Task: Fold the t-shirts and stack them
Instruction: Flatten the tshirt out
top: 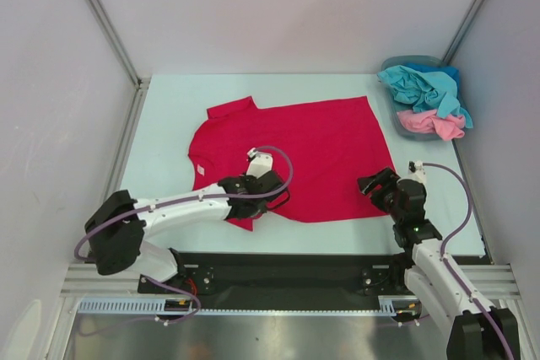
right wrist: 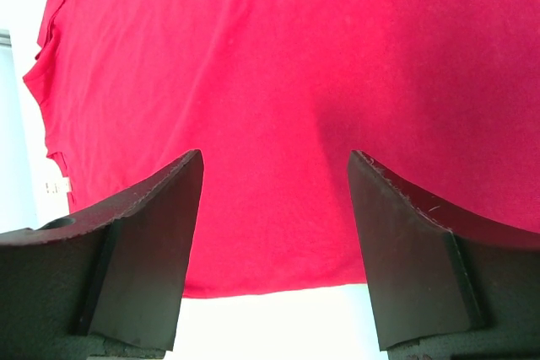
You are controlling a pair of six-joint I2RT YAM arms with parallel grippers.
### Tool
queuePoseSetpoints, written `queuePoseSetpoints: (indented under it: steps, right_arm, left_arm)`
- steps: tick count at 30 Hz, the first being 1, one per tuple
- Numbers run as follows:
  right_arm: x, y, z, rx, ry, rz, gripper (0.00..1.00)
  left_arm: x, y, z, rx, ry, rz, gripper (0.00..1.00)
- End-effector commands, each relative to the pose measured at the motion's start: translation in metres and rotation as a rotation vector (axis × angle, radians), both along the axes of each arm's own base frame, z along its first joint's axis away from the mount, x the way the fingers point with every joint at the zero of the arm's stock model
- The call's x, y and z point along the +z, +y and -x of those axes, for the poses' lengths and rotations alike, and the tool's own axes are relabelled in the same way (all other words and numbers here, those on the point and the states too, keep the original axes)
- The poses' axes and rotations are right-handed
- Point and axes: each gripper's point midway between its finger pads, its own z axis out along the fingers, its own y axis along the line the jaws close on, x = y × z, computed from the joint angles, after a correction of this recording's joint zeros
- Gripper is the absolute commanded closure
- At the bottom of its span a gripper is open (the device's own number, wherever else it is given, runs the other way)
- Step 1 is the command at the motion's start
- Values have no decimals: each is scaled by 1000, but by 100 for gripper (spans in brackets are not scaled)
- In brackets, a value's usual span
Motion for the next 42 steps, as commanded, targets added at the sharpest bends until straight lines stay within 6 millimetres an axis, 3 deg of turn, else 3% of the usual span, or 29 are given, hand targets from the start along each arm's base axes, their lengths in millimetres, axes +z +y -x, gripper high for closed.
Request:
queuePoseSetpoints:
  steps: [1,4,8,15,18,26,42]
  right_arm:
    - [-1,1,-2,7,-6,-3,26]
    - [-3,3,-3,8,-1,-6,26]
    - [-1,2,-4,8,-5,-3,26]
    - [-2,2,-4,6,-2,-1,26]
    - [0,2,-6,6,-3,-2,26]
    - [5,1,-8,5,-11,-2,26]
    - [14,1,-8,4,-31,-3,26]
  left_arm:
    - [34,-7,0,2,-55,82,64]
    - [54,-13,5,-23,-78,115,64]
    - [60,-24,22,-64,-64,165,64]
    - [13,-29,58,-87,0,125,64]
    - [6,-34,66,-103,2,154,64]
    - [3,-30,66,-101,-9,161,64]
    - [-26,-20,62,-81,-3,47,64]
